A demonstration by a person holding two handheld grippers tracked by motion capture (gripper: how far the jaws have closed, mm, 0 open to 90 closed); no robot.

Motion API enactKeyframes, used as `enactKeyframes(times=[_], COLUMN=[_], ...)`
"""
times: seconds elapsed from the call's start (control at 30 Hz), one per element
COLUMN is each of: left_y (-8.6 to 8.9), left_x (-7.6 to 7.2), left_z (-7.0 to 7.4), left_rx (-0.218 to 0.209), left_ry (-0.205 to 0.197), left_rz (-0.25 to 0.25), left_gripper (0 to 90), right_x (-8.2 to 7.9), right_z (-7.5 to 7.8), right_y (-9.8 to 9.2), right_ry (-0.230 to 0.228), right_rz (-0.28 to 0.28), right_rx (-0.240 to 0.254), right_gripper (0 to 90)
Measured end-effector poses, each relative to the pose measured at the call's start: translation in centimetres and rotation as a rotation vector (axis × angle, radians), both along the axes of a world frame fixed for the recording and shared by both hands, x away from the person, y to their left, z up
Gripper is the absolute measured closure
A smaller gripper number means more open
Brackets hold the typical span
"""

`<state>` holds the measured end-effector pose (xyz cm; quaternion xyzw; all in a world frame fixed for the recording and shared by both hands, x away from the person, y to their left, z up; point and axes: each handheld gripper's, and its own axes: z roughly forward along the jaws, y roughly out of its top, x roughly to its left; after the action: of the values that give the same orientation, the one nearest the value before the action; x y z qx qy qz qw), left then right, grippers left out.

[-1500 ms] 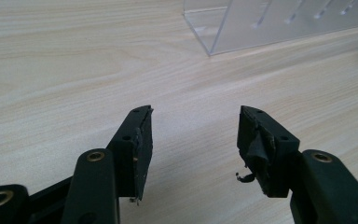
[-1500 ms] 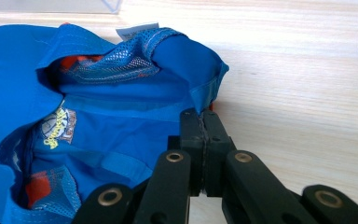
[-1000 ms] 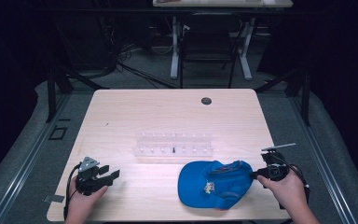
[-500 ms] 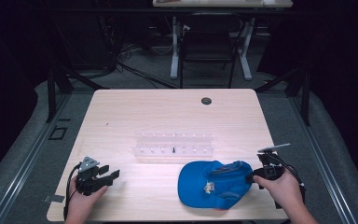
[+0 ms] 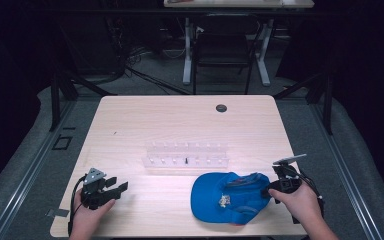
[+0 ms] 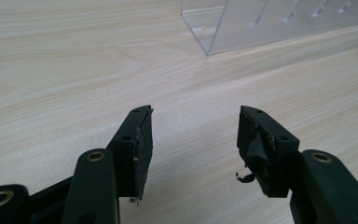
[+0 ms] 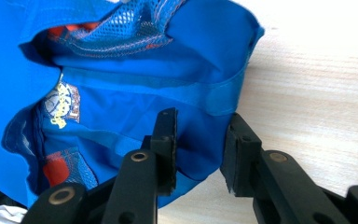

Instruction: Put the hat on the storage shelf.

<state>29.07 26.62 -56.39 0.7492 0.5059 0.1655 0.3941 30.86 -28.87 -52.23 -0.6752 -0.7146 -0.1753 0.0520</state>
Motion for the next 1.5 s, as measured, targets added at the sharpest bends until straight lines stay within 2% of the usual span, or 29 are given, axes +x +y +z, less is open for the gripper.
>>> enactKeyframes(times=[0.27, 0.37, 0.53, 0.57, 0.7, 0.83, 0.87, 1.0, 1.07, 1.1, 1.13, 1.2, 1.23, 1.27, 1.3, 1.33, 1.5], left_y=[0.0, -0.1, -0.1, -0.1, -0.2, -0.2, -0.2, -0.2, -0.2, -0.2, -0.2, -0.2, -0.2, -0.2, -0.2, -0.2, -0.2], left_x=[0.0, 0.0, 0.0, 0.0, 0.0, 0.0, 0.0, 0.0, 0.0, 0.0, 0.0, 0.0, 0.0, 0.0, 0.0, 0.0, 0.0], left_z=[0.0, 0.0, 0.0, -0.1, -0.1, -0.1, -0.1, -0.1, -0.1, -0.1, -0.1, -0.1, -0.1, -0.1, -0.1, -0.1, -0.1], left_rx=[0.002, 0.004, 0.006, 0.005, 0.005, 0.005, 0.004, 0.003, 0.004, 0.004, 0.004, 0.004, 0.004, 0.004, 0.004, 0.005, 0.004], left_ry=[0.002, 0.002, 0.006, 0.005, 0.001, 0.001, 0.001, 0.001, 0.001, 0.001, 0.001, 0.002, 0.002, 0.001, 0.002, 0.001, 0.001], left_rz=[-0.005, -0.004, -0.006, -0.005, -0.002, -0.003, -0.003, -0.003, -0.003, -0.003, -0.003, -0.004, -0.004, -0.004, -0.004, -0.004, -0.004], left_gripper=[46.0, 46.0, 46.0, 46.0, 46.0, 46.0, 46.0, 46.0, 46.0, 46.0, 46.0, 46.0, 46.0, 46.0, 46.0, 46.0, 46.0], right_x=[0.0, 0.0, 0.0, -0.1, 0.0, 0.0, 0.0, 0.3, 0.3, 0.4, 0.4, 0.6, 0.5, 0.5, 0.5, 0.5, 0.7], right_z=[-0.6, -0.8, -0.7, -0.7, -0.2, 0.4, 0.5, 1.6, 1.9, 2.4, 2.6, 3.3, 3.4, 3.8, 3.9, 4.2, 5.3], right_y=[0.4, 0.4, 0.3, 0.3, 0.2, 0.3, 0.4, 0.2, 0.3, 0.2, 0.3, 0.2, 0.3, 0.4, 0.5, 0.7, 0.9], right_ry=[0.03, 0.04, 0.04, 0.029, 0.045, 0.036, 0.021, 0.052, 0.035, 0.045, 0.032, 0.056, 0.035, 0.04, 0.026, 0.03, 0.054], right_rz=[0.004, 0.017, 0.024, 0.014, 0.034, 0.03, 0.011, 0.047, 0.019, 0.033, 0.02, 0.058, 0.033, 0.043, 0.024, 0.023, 0.035], right_rx=[0.008, -0.002, -0.005, 0.003, -0.013, -0.018, -0.001, 0.007, 0.028, 0.021, 0.024, -0.001, 0.015, 0.013, 0.023, 0.013, 0.026], right_gripper=[71.4, 78.1, 84.2, 85.3, 88.6, 89.6, 89.7, 90.0, 90.0, 90.0, 90.0, 90.0, 90.0, 90.0, 90.0, 90.0, 90.0])
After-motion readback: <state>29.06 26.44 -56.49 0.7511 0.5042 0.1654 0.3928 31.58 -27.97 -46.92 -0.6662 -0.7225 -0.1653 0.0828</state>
